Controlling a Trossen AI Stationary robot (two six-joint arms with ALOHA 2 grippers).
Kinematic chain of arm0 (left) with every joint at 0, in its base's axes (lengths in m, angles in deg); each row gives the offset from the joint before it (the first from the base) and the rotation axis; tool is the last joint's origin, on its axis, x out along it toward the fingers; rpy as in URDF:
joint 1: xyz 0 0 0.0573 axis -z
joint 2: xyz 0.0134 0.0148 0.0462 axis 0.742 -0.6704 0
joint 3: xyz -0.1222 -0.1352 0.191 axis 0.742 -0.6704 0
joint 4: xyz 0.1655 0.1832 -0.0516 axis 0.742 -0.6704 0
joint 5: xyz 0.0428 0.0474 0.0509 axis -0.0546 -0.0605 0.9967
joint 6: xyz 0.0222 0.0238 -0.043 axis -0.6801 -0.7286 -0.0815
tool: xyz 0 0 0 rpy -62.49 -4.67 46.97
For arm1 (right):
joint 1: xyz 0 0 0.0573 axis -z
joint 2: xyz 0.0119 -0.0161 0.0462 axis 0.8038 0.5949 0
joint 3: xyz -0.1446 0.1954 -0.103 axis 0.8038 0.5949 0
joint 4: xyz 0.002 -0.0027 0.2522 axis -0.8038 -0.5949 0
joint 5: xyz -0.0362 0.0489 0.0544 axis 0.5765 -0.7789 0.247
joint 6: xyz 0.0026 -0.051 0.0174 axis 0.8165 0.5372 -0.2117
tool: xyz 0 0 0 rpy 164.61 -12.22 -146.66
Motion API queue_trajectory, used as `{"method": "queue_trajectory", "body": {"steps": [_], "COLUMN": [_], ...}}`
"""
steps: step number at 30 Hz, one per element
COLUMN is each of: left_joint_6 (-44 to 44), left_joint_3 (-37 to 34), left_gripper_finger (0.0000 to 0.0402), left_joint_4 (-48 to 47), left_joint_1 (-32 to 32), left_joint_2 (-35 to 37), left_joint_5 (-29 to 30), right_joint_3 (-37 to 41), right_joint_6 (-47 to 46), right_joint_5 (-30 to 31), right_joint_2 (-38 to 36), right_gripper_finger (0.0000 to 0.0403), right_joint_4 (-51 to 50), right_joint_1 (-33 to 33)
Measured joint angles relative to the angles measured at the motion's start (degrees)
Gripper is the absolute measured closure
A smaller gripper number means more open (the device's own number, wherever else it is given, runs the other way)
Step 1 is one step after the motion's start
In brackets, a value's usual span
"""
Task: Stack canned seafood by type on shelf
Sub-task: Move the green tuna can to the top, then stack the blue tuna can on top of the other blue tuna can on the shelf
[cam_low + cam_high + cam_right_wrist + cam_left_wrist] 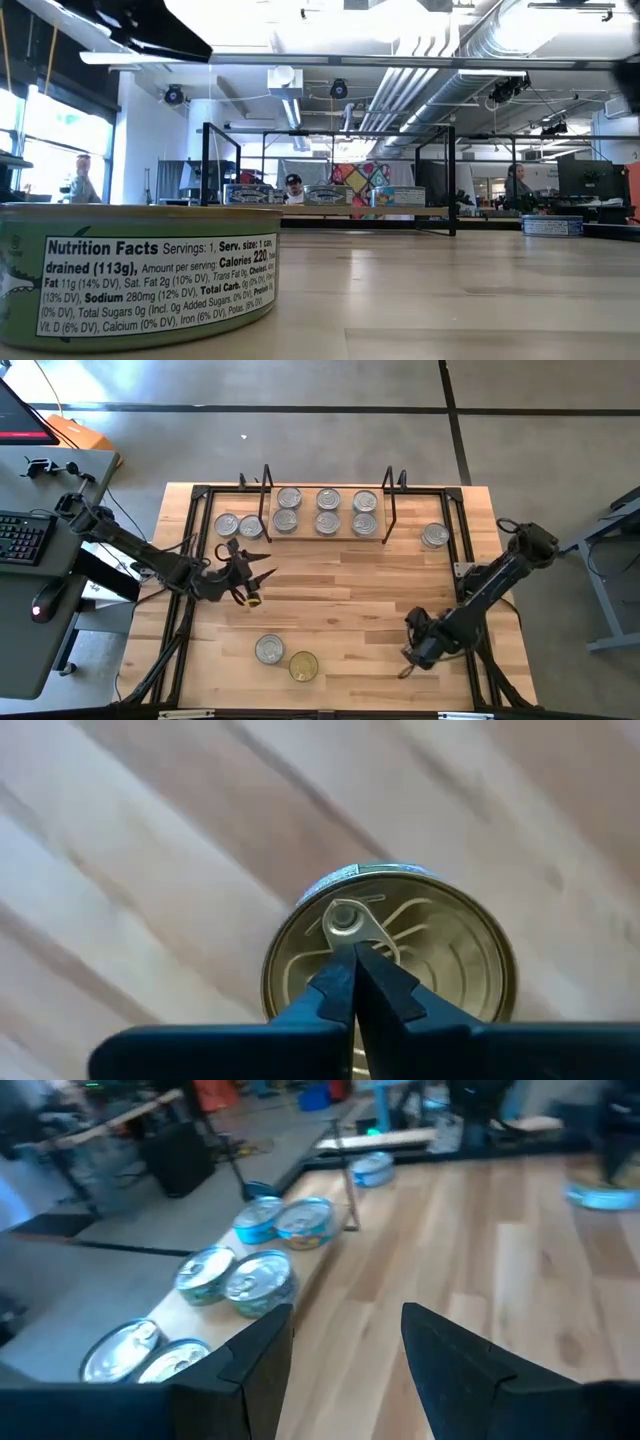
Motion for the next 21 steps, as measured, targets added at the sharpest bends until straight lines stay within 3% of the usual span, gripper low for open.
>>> {"method": "queue_trajectory", "body": {"steps": [3,6,10,13,18,21], "left_joint_6": [-0.39,6.41,15.63,14.16,23.15,28.16], "left_joint_3": [0.0,1.32,4.44,5.07,5.12,5.09], "left_gripper_finger": [0.0223,0.0223,0.0223,0.0223,0.0225,0.0236], "left_joint_4": [-3.98,-12.06,-24.11,-25.7,-29.88,-35.87], "left_joint_1": [0.07,-0.09,-2.34,-4.98,-12.76,-19.24], "left_joint_2": [2.28,3.91,4.02,2.95,-0.22,-4.08], "left_joint_5": [-2.29,-3.11,-4.76,-10.6,-19.13,-20.48], "right_joint_3": [-0.25,-2.28,-8.06,-11.59,-12.67,-11.43], "right_joint_6": [4.79,9.93,15.39,19.48,30.71,36.93], "right_joint_5": [0.03,2.11,11.04,18.32,34.78,41.12], "right_joint_2": [0.0,0.38,0.08,0.04,0.08,0.13], "right_gripper_finger": [0.0403,0.0403,0.0403,0.0403,0.0403,0.0403], "right_joint_4": [0.5,-1.81,-5.51,-7.72,-1.08,3.55], "right_joint_1": [3.17,4.69,4.92,4.86,4.86,5.34]}}
